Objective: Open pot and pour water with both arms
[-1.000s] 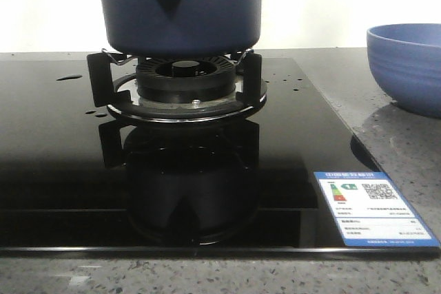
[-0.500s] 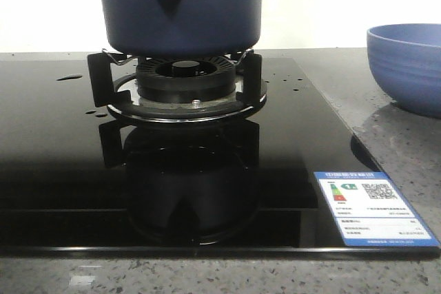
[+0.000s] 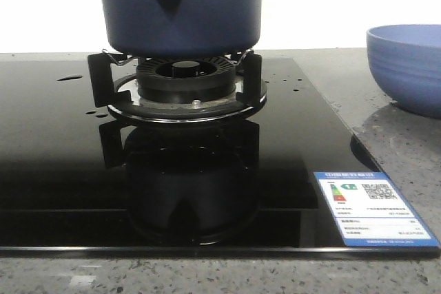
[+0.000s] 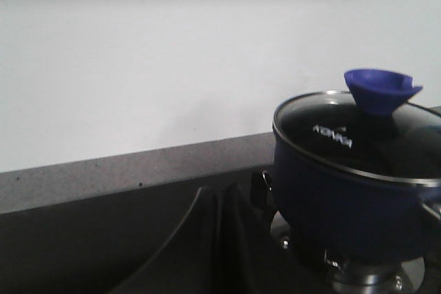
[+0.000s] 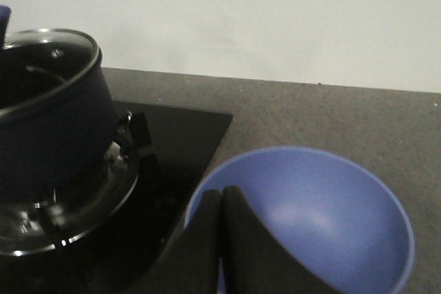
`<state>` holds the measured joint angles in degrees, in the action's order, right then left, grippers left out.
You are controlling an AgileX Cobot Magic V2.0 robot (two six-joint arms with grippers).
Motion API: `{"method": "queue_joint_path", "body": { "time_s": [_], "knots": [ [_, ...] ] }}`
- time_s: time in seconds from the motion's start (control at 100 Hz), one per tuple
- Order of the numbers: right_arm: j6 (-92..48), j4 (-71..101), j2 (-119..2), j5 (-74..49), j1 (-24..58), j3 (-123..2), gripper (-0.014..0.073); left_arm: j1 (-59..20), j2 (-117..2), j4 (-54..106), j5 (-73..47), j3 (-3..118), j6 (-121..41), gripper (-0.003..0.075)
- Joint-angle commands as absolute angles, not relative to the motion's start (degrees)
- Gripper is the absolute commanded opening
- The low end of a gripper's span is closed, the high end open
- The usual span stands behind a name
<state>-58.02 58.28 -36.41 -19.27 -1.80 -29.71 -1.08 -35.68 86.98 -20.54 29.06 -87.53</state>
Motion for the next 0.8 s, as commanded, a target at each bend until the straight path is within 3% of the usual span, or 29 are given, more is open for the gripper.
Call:
{"method": "queue_joint_path", "body": {
  "time_s": [0.0,0.23,0.79],
  "knots": [
    [-59.4,60.12,-30.24,-14.84,-1.74,-24.8,-0.0054,-1.07,-31.4,95.74,-19.7,25.52,-93.07,-0.0019],
    [-59.4,60.25,-21.48,-14.46,-1.74,-17.16,-0.0054,-1.07,-23.86,98.25,-19.56,18.35,-94.06,-0.0019],
    [-59.4,60.25,-21.16,-15.33,-1.74,-17.16,-0.0056,-1.07,-22.91,102.26,-20.01,18.23,-94.06,-0.0019]
  ]
}}
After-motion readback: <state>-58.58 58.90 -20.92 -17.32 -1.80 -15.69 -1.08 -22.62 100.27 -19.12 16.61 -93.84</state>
